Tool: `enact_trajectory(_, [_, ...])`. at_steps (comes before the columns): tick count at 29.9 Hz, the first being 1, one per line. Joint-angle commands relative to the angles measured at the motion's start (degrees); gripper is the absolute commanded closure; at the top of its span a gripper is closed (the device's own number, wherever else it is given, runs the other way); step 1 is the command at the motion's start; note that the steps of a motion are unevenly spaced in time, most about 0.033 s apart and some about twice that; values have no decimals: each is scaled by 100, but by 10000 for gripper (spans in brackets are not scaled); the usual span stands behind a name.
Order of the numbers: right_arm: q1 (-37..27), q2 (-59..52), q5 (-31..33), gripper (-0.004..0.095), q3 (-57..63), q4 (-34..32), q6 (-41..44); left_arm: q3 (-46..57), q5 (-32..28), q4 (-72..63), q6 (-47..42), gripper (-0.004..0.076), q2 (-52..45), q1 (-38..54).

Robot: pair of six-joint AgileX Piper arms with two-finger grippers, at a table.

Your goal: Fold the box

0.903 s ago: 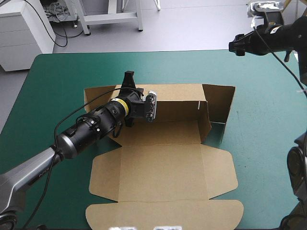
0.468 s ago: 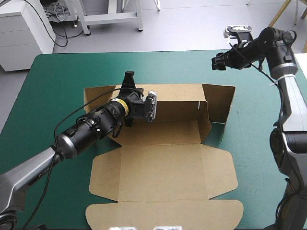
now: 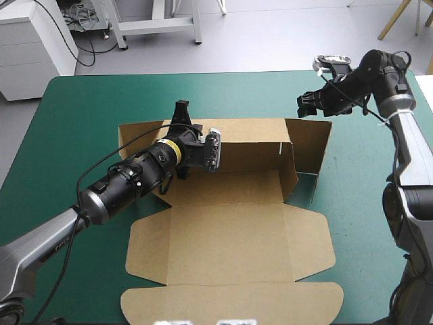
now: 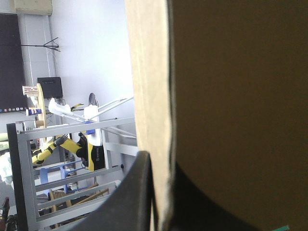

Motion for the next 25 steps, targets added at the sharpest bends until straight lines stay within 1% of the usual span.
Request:
enact_trajectory(1, [1,-784,-134,237,218,281,-155,24,-74,-459,-93,734,12,-149])
enact_trajectory(7, [1,-1433,-134,237,1290,411,-412,24,92,-459,-118,734,12,-149])
enact_trajectory(10, [1,-1695,-306,241,1833,589,-704,24,125,-459,-118,734,12,-149])
enact_trajectory(14, [1,-2102,-831,259,2595,915,-1180,24,148,-469,-141,734,12,-149])
enact_trajectory(17, [1,-2440,-1372,260,3217,1245,-1728,24,163,-482,-279,734,12,-149])
enact_trajectory(22, [1,-3022,-2440,260,4381,1908,-2950,24,226,-482,-293,734,12,-149])
enact_trajectory(25, [1,-3248,-2792,260,4879,2347,-3597,24,226,-482,-293,734,12,-149])
